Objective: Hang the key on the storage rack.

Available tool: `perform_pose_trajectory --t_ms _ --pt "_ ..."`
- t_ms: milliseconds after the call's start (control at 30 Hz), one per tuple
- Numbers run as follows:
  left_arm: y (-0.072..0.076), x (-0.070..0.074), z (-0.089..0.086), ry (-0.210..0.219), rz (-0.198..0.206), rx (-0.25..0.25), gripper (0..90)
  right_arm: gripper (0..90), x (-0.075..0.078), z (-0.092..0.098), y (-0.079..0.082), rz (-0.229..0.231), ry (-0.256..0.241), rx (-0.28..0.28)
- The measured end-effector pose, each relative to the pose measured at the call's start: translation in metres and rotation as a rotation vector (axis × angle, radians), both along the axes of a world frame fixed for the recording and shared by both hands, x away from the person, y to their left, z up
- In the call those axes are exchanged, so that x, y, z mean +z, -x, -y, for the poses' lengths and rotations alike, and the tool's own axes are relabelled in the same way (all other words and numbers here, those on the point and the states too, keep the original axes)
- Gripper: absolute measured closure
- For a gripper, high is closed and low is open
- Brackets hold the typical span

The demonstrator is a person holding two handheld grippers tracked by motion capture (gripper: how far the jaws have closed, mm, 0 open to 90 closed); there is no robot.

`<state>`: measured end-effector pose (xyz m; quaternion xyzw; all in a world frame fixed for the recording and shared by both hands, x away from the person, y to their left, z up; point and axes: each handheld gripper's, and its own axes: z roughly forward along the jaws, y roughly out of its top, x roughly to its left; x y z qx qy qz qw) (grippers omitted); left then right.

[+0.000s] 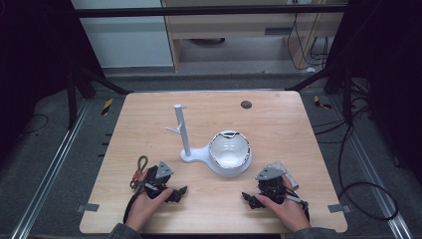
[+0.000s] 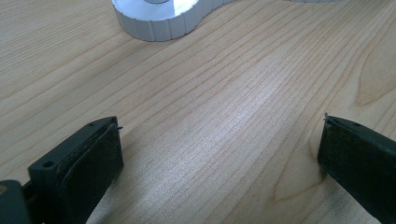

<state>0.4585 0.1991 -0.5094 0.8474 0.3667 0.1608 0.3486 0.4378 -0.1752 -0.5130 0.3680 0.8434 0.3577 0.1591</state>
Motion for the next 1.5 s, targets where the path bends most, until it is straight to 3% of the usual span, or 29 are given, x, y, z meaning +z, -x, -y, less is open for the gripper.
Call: perform_pose_trajectory --t_ms 233,333,500,533,567,700,767,867,1033,1233,1500 --pt "0.001 0.004 -0.005 0.014 -0.011 0.000 3.1 0.3 0.000 0.000 0.000 0.000 0.000 -0.001" --pt "0.000 0.010 -0.017 0.028 -0.010 0.029 3.8 0.3 0.000 0.000 0.000 0.000 0.000 -0.002" --pt "-0.008 0.026 -0.031 -0.028 -0.004 0.087 4.3 0.4 0.000 0.000 0.001 -0.001 0.001 -0.003" --pt "-0.010 0.031 -0.034 -0.036 -0.014 0.104 4.3 0.4 0.000 0.000 0.001 -0.001 0.001 -0.003" --pt "-0.014 0.043 -0.041 -0.077 -0.029 0.133 4.5 0.5 0.000 0.000 0.000 0.010 0.004 0.002" --pt "-0.020 0.057 -0.051 -0.114 -0.067 0.189 5.4 0.5 0.000 0.000 0.001 0.003 0.004 -0.003" --pt "-0.023 0.065 -0.058 -0.153 -0.090 0.220 6.7 0.5 0.000 0.000 0.002 0.000 0.002 -0.005" --pt "-0.026 0.074 -0.070 -0.182 -0.147 0.269 9.9 0.5 0.000 0.000 0.002 -0.001 0.002 -0.005" --pt "-0.027 0.078 -0.078 -0.231 -0.190 0.300 13.0 0.2 0.000 0.000 0.001 0.005 0.004 0.001" --pt "-0.032 0.080 -0.088 -0.215 -0.239 0.320 20.5 0.2 -0.001 0.000 0.000 0.010 0.007 0.003" --pt "-0.036 0.076 -0.094 -0.240 -0.282 0.330 29.6 0.2 0.000 0.000 0.000 0.008 0.006 0.004"
